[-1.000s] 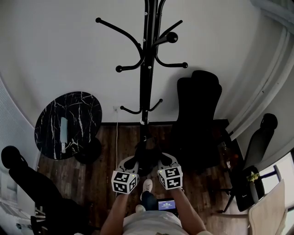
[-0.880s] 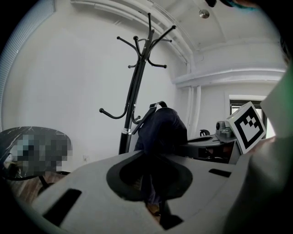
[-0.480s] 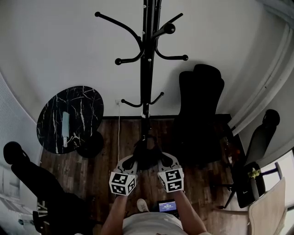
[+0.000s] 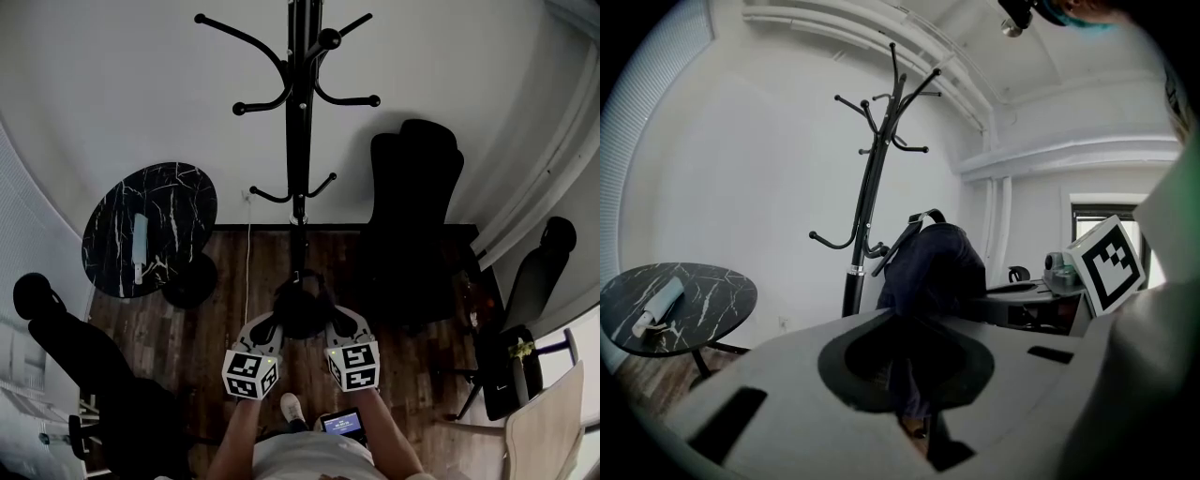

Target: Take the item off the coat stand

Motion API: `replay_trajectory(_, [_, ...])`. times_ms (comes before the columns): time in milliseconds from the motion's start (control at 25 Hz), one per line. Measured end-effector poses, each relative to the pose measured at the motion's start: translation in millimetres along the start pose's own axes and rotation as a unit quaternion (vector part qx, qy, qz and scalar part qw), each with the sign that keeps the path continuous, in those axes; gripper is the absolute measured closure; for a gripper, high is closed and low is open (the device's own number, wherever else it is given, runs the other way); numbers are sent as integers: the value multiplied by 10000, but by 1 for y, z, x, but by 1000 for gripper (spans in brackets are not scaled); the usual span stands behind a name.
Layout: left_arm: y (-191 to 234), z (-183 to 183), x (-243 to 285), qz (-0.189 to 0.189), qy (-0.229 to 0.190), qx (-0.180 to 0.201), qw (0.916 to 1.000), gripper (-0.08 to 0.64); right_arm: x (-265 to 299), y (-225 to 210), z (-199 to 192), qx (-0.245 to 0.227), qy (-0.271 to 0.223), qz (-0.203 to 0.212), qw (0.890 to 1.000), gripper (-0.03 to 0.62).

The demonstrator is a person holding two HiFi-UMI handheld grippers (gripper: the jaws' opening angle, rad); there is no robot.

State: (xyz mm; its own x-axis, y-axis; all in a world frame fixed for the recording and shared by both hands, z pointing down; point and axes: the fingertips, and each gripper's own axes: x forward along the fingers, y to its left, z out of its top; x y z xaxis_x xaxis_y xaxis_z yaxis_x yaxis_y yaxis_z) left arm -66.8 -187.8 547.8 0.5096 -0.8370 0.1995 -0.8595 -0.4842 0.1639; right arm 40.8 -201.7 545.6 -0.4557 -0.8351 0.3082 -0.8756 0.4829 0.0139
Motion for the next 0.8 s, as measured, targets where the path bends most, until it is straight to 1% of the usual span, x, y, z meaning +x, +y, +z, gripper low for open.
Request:
replay_trajectory(240, [-21,0,-16,42,-11,93,9999,529,-25,1,-7,117,-73,51,9999,567])
replay_trajectory(520, [-39,3,-33,199,-129,106,9997,529,-49,6,-5,94,-169,176,9997,568])
replay_trajectory(800, [-53,-4,-54,367,-216,82,9991,529,-70,15,-12,63,-223,343,9991,568])
